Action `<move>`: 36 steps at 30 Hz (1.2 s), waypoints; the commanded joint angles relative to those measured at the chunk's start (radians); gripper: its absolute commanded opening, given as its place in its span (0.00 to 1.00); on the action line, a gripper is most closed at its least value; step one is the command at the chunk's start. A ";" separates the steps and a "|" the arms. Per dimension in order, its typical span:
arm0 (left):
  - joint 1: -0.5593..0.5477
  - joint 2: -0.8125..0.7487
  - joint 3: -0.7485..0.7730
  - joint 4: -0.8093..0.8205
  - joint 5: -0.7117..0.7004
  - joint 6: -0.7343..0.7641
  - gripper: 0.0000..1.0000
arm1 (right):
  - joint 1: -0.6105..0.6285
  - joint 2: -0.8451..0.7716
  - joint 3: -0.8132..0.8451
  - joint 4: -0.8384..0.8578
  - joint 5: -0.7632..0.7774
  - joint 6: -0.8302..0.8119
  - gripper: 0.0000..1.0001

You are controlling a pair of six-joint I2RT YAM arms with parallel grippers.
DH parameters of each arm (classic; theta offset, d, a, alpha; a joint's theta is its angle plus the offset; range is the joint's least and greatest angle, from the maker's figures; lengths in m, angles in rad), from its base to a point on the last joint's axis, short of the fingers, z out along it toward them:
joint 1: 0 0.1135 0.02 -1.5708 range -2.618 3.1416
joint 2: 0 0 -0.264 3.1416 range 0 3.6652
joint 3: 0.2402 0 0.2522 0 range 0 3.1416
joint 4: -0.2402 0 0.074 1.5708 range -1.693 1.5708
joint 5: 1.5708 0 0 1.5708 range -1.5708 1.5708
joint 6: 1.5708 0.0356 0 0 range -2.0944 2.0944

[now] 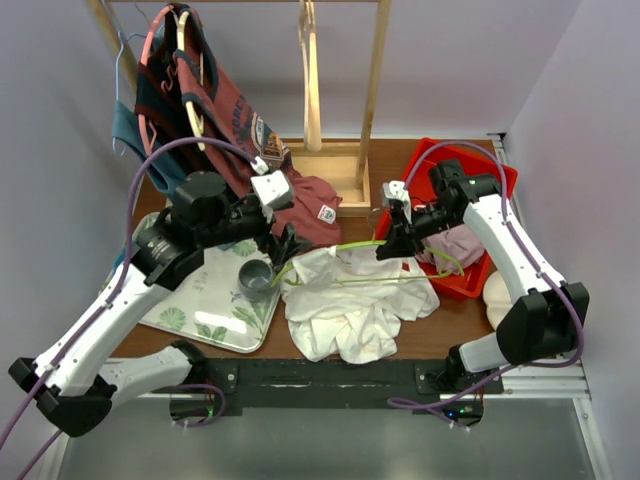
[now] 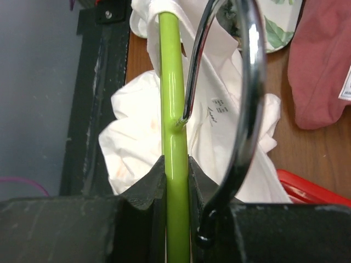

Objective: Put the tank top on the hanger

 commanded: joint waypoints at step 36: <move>-0.192 -0.001 -0.320 0.152 0.027 -0.213 0.00 | -0.022 -0.156 0.127 0.087 0.160 0.306 0.84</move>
